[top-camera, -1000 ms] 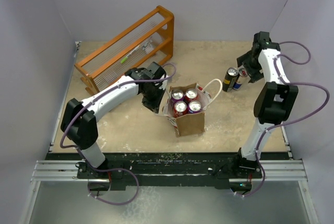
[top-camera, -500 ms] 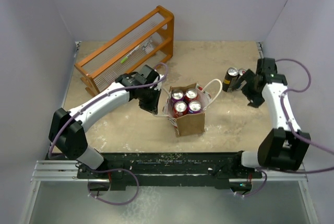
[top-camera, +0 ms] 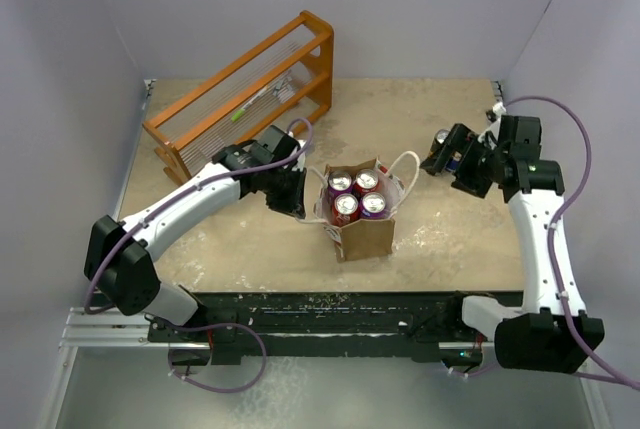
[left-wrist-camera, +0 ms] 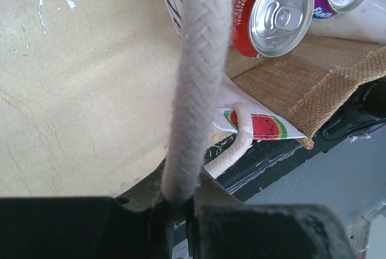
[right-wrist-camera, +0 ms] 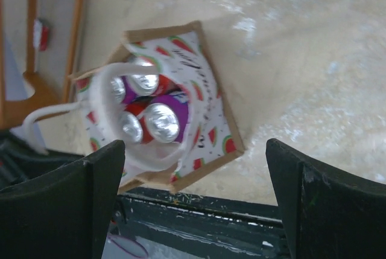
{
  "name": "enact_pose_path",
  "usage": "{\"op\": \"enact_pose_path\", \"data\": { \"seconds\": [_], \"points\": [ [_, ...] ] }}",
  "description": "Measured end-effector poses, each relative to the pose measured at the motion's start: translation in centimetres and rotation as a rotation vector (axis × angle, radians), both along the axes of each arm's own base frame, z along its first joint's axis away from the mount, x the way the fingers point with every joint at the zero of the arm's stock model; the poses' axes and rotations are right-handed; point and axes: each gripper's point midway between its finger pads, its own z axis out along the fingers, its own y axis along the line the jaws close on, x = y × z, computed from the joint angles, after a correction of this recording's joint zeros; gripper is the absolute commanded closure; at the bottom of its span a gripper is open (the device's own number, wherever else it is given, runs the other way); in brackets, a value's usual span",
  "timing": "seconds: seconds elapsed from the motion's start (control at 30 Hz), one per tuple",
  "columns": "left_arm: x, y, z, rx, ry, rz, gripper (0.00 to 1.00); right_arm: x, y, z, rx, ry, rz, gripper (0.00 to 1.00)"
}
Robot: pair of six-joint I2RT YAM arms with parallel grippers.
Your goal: Take the beverage out of the canvas bag
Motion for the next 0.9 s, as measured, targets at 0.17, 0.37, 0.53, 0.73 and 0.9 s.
{"op": "enact_pose_path", "data": {
  "seconds": [0.17, 0.37, 0.53, 0.73, 0.9],
  "points": [
    [-0.1, -0.4, 0.8, -0.037, -0.002, 0.014, 1.00, 0.7, 3.9, 6.4, -0.019, -0.190, 0.204, 0.02],
    [-0.6, -0.9, 2.0, -0.093, -0.001, 0.022, 1.00, -0.1, 9.9, 9.8, -0.068, -0.299, 0.442, 0.02],
    [-0.8, -1.0, 2.2, -0.105, 0.006, 0.025, 1.00, -1.2, 14.8, 7.2, -0.167, -0.240, 0.611, 0.03],
    [-1.0, -0.9, 2.6, -0.113, -0.001, 0.025, 1.00, -2.1, 17.0, 1.3, -0.482, -0.121, 0.788, 0.02],
    [-1.0, -0.8, 2.7, -0.115, -0.005, 0.024, 1.00, -2.5, 14.5, -2.6, -0.752, -0.042, 0.853, 0.00]
  ]
}}
